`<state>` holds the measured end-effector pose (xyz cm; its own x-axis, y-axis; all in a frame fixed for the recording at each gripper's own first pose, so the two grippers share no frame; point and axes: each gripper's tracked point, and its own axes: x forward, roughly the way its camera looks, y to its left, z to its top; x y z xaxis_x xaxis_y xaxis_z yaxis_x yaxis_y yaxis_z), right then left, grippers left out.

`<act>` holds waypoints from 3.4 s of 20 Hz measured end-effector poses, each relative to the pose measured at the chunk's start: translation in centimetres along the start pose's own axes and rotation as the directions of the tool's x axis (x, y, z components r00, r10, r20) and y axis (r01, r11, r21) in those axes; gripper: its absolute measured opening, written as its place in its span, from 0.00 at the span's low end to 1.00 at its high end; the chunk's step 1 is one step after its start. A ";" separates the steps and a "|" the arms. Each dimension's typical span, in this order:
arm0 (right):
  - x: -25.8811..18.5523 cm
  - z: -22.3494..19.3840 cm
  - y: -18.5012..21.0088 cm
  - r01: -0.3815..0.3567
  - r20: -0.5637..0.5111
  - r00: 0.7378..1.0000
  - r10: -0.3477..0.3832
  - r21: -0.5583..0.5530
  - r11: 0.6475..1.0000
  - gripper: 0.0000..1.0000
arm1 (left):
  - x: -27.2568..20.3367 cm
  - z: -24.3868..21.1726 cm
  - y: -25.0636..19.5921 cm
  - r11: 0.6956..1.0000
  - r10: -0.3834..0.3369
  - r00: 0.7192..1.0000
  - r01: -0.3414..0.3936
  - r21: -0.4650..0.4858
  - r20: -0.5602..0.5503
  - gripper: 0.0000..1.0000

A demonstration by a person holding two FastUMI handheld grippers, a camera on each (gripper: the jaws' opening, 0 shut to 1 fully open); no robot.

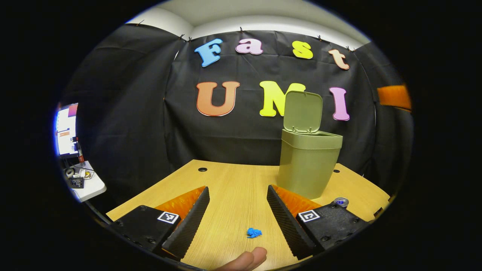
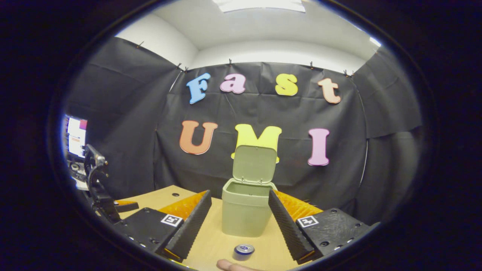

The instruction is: Press the lid of the desktop garbage bin to open it, pick up the crumpled paper on the desktop and throw it into the bin, then pick up the pop can on the desktop and drop it into the bin, and finally close the garbage bin lid.

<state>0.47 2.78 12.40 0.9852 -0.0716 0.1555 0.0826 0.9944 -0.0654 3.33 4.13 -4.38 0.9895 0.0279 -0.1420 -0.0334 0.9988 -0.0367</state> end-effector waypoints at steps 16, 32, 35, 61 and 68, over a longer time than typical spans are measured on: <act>-4.1 -12.0 -7.1 0.014 -0.101 0.995 -0.009 0.046 0.999 0.95 | 1.7 -4.6 -3.5 1.000 0.007 0.988 -0.008 -0.007 -0.151 0.98; -3.0 -15.9 -8.8 0.039 -0.204 0.979 -0.019 0.095 0.995 0.98 | 3.8 -15.6 -6.2 0.990 -0.133 0.857 0.143 -0.019 -0.498 0.99; -2.7 -16.6 -8.9 0.039 -0.233 0.973 -0.008 0.129 0.991 0.98 | 4.5 -17.2 -6.3 0.990 -0.136 0.835 0.131 -0.048 -0.534 0.94; -1.4 -19.6 -8.6 0.052 -0.322 0.947 -0.007 0.132 0.990 0.95 | 5.9 -19.4 -5.8 0.990 -0.117 0.817 0.143 0.001 -0.565 0.49; -0.8 -21.0 -7.1 0.056 -0.345 0.938 -0.024 0.084 0.995 0.97 | 5.6 -18.1 -5.5 0.990 -0.139 0.833 0.132 -0.051 -0.536 0.43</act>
<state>2.19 -5.85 -7.96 0.9743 -0.1174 -0.1922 0.1248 0.9918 0.0269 6.55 -1.91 -22.91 0.7533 -0.1372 -0.6432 0.0900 0.9903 -0.1059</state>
